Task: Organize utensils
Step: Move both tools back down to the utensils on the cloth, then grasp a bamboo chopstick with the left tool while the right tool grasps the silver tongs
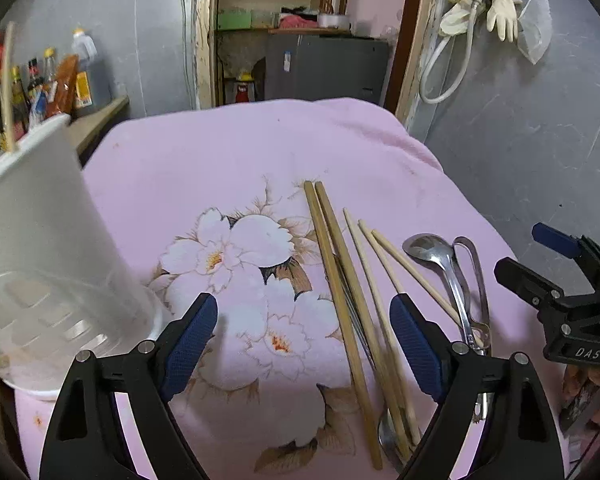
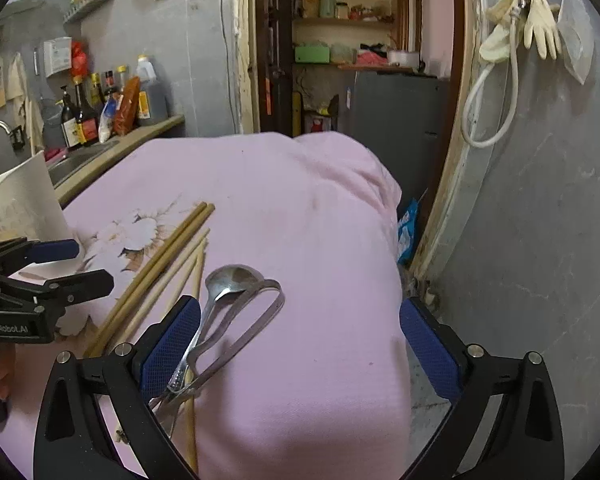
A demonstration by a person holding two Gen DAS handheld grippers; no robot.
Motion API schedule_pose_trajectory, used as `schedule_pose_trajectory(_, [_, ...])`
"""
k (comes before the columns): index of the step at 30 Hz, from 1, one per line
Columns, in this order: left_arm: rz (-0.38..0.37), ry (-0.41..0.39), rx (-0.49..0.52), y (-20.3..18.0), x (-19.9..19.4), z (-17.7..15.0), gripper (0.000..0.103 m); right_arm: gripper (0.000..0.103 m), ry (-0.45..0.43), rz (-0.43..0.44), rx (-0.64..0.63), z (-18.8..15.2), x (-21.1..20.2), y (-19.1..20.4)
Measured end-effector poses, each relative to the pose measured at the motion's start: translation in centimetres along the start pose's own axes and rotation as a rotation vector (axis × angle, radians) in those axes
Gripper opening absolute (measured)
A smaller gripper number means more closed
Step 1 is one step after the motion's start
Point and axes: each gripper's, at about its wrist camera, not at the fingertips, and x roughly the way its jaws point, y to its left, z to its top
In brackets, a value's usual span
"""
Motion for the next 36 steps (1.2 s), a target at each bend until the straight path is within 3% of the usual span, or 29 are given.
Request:
schedule_pose_trajectory(6, [-0.049,0.081,-0.044,0.8,2.4,0.9,0.042,0.069,0.062,0.033,0.018,0.1,1.3,0.0])
schedule_pose_trajectory(9, [-0.056,0.083,-0.037,0.8,2.5,1.4,0.035,0.062,0.079,0.055,0.024,0.1,1.7,0.1])
schedule_pose_trajectory(20, [-0.079,0.132,-0.043,1.1,4.7,3.4,0.023,0.049,0.119,0.069,0.000,0.6,2.8,1.6])
schedule_pose_trajectory(27, [-0.093,0.144,-0.080,1.0,4.5,3.2,0.006,0.041,0.139,0.081,-0.006,0.3,3.1,1.6])
schedule_pose_trajectory(36, [-0.083,0.153,-0.153,1.2,2.1,1.2,0.005,0.032,0.151,0.126,-0.051,-0.2,2.2,2.1])
